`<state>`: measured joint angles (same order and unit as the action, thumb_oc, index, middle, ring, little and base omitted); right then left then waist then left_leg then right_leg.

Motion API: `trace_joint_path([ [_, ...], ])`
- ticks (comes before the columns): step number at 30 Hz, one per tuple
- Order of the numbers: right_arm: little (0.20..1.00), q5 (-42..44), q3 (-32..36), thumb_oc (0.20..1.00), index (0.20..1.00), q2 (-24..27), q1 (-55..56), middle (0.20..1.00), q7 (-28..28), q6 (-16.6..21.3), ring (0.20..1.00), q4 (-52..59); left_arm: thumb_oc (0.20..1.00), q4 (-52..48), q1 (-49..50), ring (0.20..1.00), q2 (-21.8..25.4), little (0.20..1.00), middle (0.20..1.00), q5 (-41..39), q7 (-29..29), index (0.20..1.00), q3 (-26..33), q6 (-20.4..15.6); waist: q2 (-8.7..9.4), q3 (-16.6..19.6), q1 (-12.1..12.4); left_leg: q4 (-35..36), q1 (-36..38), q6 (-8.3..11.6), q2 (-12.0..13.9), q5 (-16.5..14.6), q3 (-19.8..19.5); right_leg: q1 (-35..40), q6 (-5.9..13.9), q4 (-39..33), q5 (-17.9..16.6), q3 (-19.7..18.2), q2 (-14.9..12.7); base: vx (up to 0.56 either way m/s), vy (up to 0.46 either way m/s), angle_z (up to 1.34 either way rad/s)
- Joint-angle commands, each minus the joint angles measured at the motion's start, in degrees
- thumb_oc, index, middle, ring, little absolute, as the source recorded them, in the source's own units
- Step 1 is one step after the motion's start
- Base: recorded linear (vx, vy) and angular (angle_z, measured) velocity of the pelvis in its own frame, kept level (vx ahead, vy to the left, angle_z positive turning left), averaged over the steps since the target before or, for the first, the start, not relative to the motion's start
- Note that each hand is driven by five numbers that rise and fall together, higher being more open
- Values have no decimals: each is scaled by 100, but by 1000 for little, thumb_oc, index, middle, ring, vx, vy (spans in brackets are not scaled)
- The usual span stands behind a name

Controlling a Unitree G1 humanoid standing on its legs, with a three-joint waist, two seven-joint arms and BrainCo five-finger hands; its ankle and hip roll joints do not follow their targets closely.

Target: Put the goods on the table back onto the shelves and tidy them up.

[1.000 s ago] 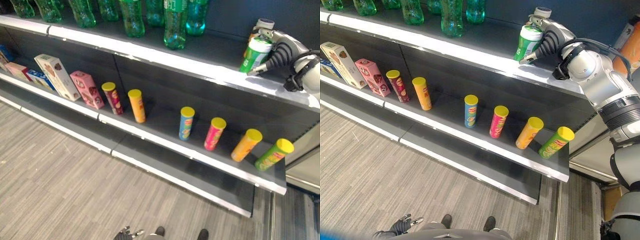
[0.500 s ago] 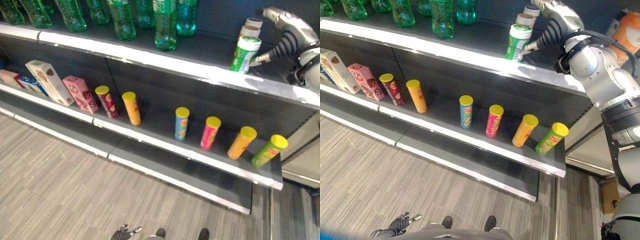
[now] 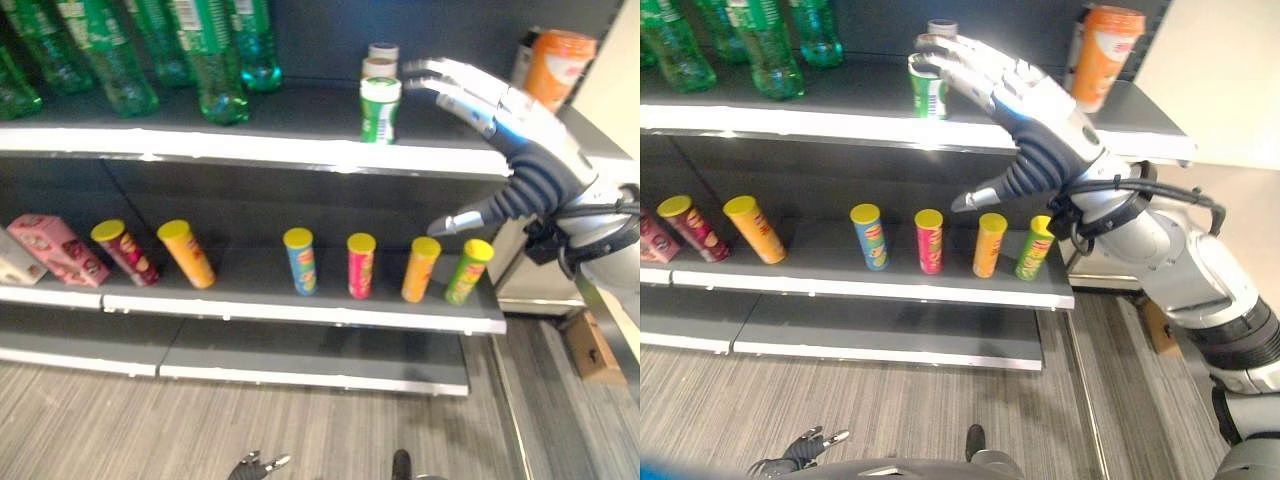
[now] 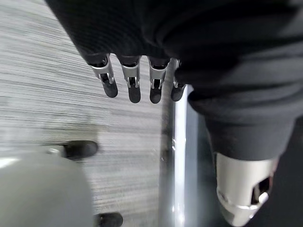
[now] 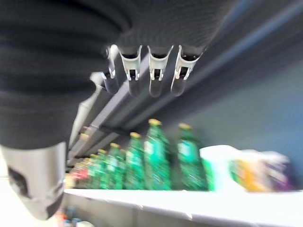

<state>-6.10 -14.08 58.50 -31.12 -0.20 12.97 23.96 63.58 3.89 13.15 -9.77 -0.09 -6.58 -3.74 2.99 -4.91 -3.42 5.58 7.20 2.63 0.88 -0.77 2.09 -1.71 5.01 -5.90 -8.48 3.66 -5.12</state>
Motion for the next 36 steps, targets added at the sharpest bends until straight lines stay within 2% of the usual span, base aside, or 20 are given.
trace_joint_path([
  [1,1000,129,257,1000,1000,190,-276,1000,-43,42,1000,-81,1000,144,-379,1000,223,1000,1000,399,106,1000,-249,-184,100,-192,49,-58,-3,-53,21,-522,396,-28,560,367,357,-335,-371,-105,175,-50],
  [4,1000,-203,348,1000,1000,248,-11,1000,-84,0,1000,-69,1000,135,-482,1000,245,1000,1000,533,112,1000,-300,-206,132,-346,-195,-58,-10,-158,-48,-564,631,-388,666,619,252,-709,-327,-116,147,-72],
  [6,1000,-353,380,1000,1000,231,79,1000,-135,6,1000,-48,1000,151,-531,1000,265,1000,1000,618,110,1000,-317,-225,142,-482,-263,-58,52,-212,-43,-609,892,-623,737,829,180,-832,-259,-96,100,-112],
  [7,1000,-392,412,1000,1000,225,117,1000,-156,20,1000,-25,1000,139,-547,1000,287,1000,1000,649,108,1000,-318,-227,127,-535,-267,-58,58,-228,-20,-601,999,-711,746,918,180,-721,-279,-130,47,-115],
  [9,1000,-444,544,1000,1000,261,222,1000,-184,13,1000,60,1000,70,-583,1000,356,1000,1000,665,83,1000,-304,-194,89,-597,-266,-58,30,-235,46,-555,1236,-795,706,1111,222,-269,-411,-124,10,-112],
  [11,1000,-449,631,1000,1000,282,272,1000,-210,23,1000,102,1000,-42,-602,1000,417,1000,1000,646,49,1000,-301,-186,26,-600,-265,-58,49,-238,148,-528,1496,-672,614,1301,421,183,-599,-85,1,-115],
  [15,1000,-367,797,1000,1000,224,391,1000,-253,30,1000,153,1000,-183,-587,1000,447,1000,1000,664,18,1000,-370,-199,45,-469,-191,-58,19,-206,240,-510,1832,-469,621,1363,451,423,-852,-47,-48,-71],
  [17,1000,-373,938,1000,1000,214,488,1000,-309,42,1000,161,1000,-255,-575,1000,439,1000,1000,663,-2,1000,-393,-239,112,-346,-147,-58,5,-161,231,-521,1943,-238,716,1051,321,545,-986,22,-120,-29],
  [19,1000,-379,1042,1000,1000,193,604,1000,-323,47,1000,193,1000,-267,-588,1000,438,1000,1000,676,-12,1000,-404,-237,137,-309,-125,-58,-1,-144,236,-510,1977,-160,747,864,283,595,-996,31,-116,-20],
  [20,1000,-417,1211,1000,1000,186,736,1000,-361,38,1000,228,1000,-282,-577,1000,436,1000,1000,678,-6,1000,-395,-241,188,-214,-96,-66,26,-100,268,-496,2066,0,782,479,211,662,-955,62,-156,-30],
  [23,1000,-427,1583,1000,1000,247,1057,1000,-440,25,1000,248,1000,-269,-537,1000,416,1000,1000,697,-18,1000,-318,-242,194,-83,-130,-64,129,-2,400,-490,2184,182,791,131,219,647,-816,85,-181,-33],
  [28,1000,-236,2459,1000,1000,374,1831,1000,-519,99,1000,240,1000,-194,-510,1000,325,1000,1000,768,-85,1000,-323,-260,98,12,-348,-58,310,201,695,-388,2288,303,674,90,422,590,-532,66,-163,-27],
  [29,1000,-232,2504,1000,1000,374,1877,1000,-515,100,1000,256,1000,-193,-515,1000,326,1000,1000,767,-85,1000,-342,-260,96,9,-330,-58,313,204,701,-387,2287,307,670,90,423,593,-527,38,-154,-8],
  [34,1000,353,3405,1000,1000,523,2684,1000,-440,186,1000,82,1000,-204,-505,1000,264,1000,1000,702,-159,1000,-329,-283,-4,20,-547,-106,324,409,1004,-221,2335,343,521,90,639,576,-237,32,-168,-1],
  [36,1000,546,3754,1000,1000,498,2955,1000,-436,223,1000,20,1000,-231,-510,1000,273,1000,1000,678,-185,1000,-301,-295,-7,-28,-601,-417,220,486,1165,-212,2321,372,427,90,729,583,-116,11,-191,-2],
])
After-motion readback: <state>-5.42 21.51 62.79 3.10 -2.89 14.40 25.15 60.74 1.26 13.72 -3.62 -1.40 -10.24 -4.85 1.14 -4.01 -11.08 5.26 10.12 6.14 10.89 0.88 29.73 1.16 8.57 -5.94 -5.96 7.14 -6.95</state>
